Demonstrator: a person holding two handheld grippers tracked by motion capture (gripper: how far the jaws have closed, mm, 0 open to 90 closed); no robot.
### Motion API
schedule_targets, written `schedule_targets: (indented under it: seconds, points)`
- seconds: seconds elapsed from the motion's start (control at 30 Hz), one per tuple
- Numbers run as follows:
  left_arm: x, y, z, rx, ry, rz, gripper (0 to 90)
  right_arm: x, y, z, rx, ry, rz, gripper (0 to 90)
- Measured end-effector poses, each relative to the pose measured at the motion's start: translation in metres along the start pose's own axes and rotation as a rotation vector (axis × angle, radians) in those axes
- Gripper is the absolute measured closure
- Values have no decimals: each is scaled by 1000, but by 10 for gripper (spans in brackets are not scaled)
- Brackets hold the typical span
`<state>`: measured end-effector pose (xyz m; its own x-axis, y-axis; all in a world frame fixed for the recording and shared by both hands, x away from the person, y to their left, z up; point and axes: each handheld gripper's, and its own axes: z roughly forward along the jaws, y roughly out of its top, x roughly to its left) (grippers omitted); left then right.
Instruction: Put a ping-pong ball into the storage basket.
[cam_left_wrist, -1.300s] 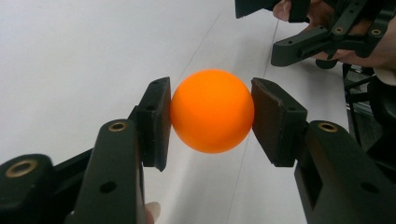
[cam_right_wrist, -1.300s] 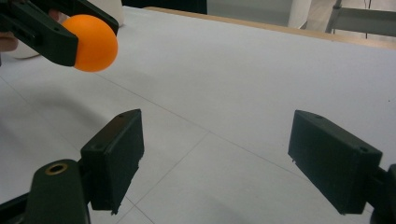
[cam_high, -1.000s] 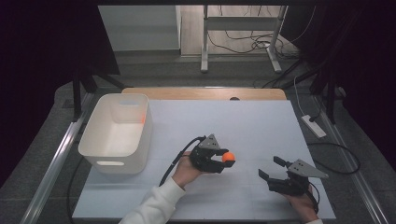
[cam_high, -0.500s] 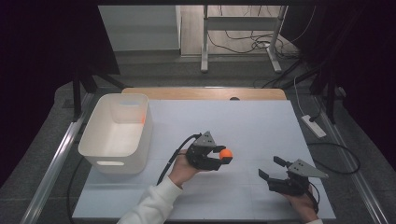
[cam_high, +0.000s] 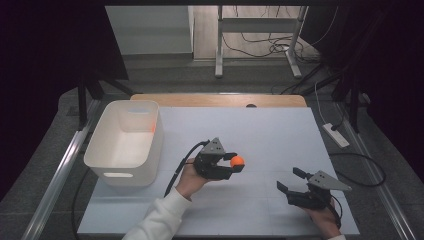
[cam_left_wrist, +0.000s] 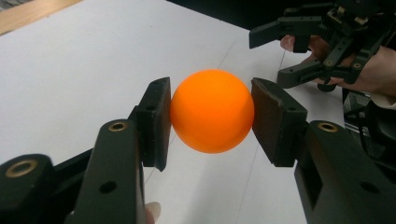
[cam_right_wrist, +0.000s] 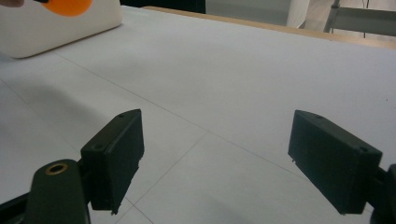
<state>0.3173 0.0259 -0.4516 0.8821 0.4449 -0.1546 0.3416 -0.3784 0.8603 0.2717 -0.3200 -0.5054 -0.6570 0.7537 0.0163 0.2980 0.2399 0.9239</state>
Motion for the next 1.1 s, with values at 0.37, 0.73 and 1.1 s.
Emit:
schedule_targets:
  seconds: [0.37, 0.73, 1.1]
  points:
    - [1, -1, -11, -21, 10, -1, 507, 0, 0, 0, 1, -3, -1, 187]
    - [5, -1, -31, -63, 48, -14, 507, 1, 0, 0, 4, -2, -3, 187]
    - [11, -4, -49, -94, 78, -30, 507, 1, 0, 0, 4, -4, -4, 187]
